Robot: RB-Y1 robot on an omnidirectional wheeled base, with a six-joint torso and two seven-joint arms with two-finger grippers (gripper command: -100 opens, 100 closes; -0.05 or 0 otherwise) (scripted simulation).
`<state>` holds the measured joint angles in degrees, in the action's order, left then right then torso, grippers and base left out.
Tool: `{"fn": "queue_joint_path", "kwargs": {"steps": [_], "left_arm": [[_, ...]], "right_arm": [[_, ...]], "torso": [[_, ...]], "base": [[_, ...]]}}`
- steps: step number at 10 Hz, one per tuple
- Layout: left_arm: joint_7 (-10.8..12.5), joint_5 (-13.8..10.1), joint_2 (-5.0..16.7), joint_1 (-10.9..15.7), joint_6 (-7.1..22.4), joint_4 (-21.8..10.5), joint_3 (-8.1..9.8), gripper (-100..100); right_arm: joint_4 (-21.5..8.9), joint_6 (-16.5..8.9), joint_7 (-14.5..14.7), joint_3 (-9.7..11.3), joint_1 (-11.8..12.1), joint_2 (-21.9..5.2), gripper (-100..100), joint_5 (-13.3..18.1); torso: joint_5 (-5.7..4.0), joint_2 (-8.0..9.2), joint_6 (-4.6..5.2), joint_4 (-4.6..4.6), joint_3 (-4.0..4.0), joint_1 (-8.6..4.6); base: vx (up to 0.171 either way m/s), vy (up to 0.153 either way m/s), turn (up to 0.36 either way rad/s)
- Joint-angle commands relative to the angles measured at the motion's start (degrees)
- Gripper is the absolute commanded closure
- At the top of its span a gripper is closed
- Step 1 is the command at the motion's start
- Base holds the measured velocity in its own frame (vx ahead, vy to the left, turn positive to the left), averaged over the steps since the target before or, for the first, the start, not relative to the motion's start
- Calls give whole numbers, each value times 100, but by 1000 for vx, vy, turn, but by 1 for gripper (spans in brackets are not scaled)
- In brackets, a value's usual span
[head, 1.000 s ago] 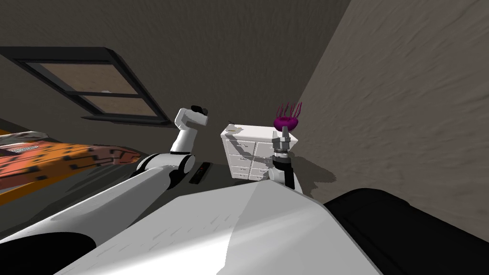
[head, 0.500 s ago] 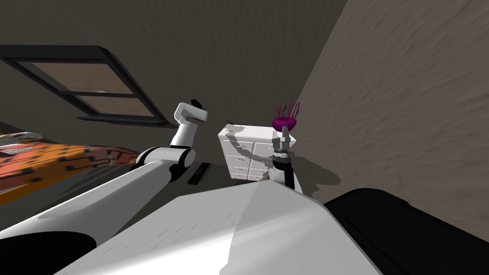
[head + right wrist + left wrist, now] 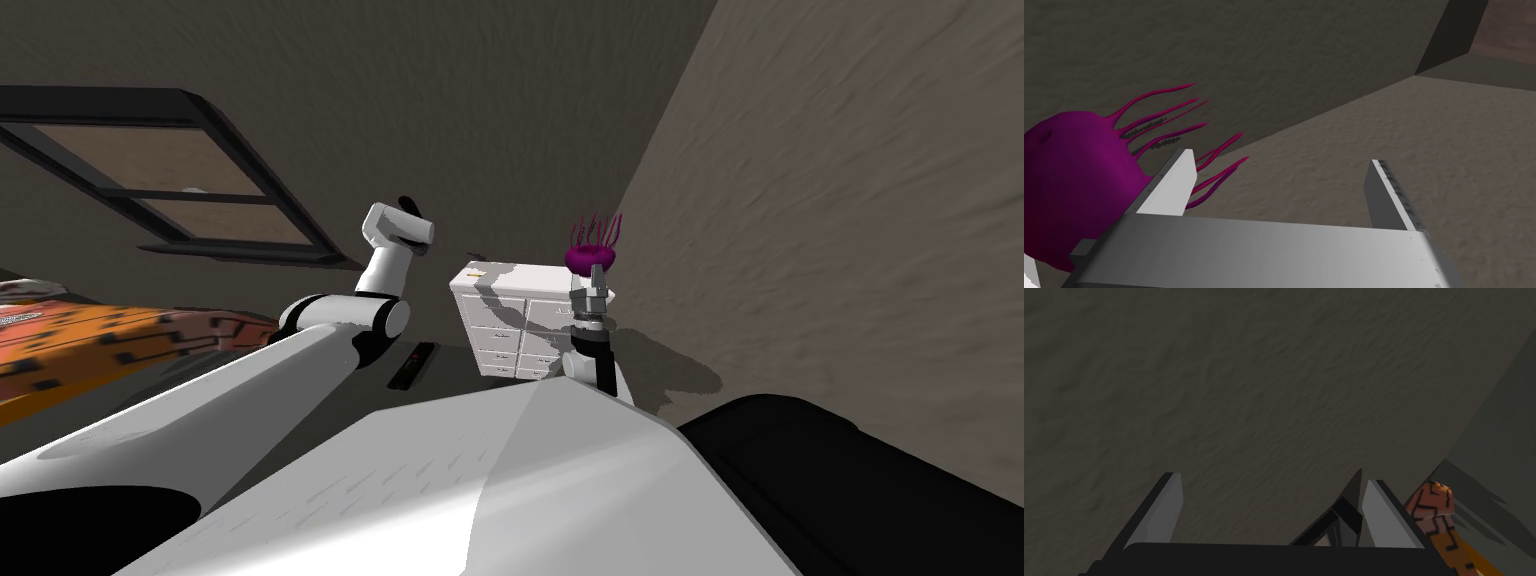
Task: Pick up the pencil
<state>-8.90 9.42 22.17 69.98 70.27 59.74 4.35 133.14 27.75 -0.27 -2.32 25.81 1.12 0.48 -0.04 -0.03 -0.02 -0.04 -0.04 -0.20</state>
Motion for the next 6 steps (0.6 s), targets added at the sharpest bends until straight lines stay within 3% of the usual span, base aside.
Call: {"fn": "queue_joint_path", "kwargs": {"steps": [1,4,6], "left_arm": [[12,3,-7,80,198,-136,5,-100],[51,-118,-17,633,752,-703,150,-100],[51,-118,-17,679,1028,-947,150,-100]], "right_arm": [[0,0,0,0,0,0,0,0],[0,0,0,0,0,0,0,0],[0,0,0,0,0,0,0,0]], "torso": [[0,0,0,0,0,0],[0,1,0,0,1,0],[-2,-1,0,-1,-1,-7]], "base": [[8,-28,5],[16,-64,-41],[16,-47,-13]]}}
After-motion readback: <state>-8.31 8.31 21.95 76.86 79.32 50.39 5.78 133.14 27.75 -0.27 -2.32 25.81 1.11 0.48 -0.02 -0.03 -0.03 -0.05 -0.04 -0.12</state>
